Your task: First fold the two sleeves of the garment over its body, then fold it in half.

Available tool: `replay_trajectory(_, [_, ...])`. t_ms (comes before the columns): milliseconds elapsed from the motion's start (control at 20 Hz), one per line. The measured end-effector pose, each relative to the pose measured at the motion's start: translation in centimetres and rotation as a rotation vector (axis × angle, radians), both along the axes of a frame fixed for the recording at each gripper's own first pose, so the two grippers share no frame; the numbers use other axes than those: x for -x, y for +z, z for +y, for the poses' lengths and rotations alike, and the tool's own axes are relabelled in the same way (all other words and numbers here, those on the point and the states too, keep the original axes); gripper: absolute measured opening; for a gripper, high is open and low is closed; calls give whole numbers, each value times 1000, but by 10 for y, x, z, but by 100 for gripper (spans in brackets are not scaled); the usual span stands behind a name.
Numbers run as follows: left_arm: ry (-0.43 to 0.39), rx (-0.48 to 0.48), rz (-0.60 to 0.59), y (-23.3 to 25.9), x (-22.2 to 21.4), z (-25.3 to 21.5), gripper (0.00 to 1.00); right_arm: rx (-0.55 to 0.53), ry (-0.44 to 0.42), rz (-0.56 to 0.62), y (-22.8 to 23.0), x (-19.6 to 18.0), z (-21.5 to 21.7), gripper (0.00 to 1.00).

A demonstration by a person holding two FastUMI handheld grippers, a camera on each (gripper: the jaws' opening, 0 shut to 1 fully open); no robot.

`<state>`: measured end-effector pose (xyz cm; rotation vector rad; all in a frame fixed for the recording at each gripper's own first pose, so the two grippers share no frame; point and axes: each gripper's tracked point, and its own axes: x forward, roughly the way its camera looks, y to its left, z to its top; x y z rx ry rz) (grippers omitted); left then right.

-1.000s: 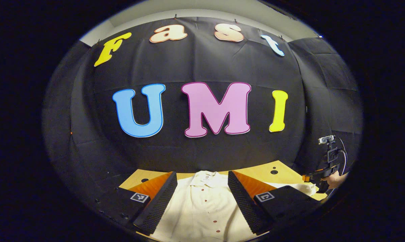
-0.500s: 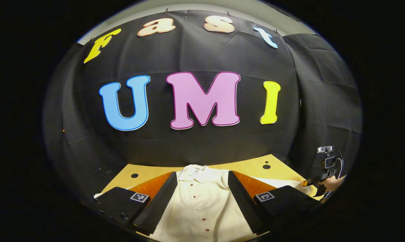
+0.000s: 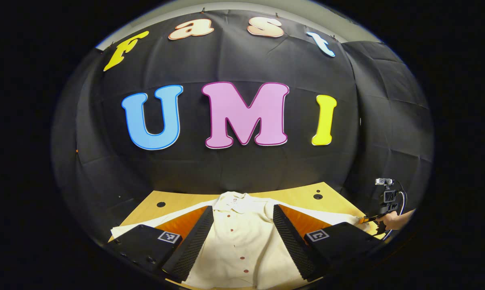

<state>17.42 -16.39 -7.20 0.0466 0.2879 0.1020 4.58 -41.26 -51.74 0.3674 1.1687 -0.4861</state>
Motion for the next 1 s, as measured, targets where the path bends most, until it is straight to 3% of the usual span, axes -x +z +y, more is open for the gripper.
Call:
replay_trajectory(50, [12,10,-2,-1,2,7,97,-10,30,-25,9,-10,8,20])
replay_trajectory(100, [24,20,0,-3,4,13,97,-14,61,-56,21,-20,17,11])
replay_trajectory(300, [54,42,-3,-8,12,42,97,-4,226,-158,66,-73,67,11])
replay_trajectory(650, [131,46,-13,-16,34,105,97,-112,507,-326,133,-173,236,11])
replay_trajectory(1000, [274,90,-2,-33,75,184,98,-244,721,-407,165,-222,413,11])
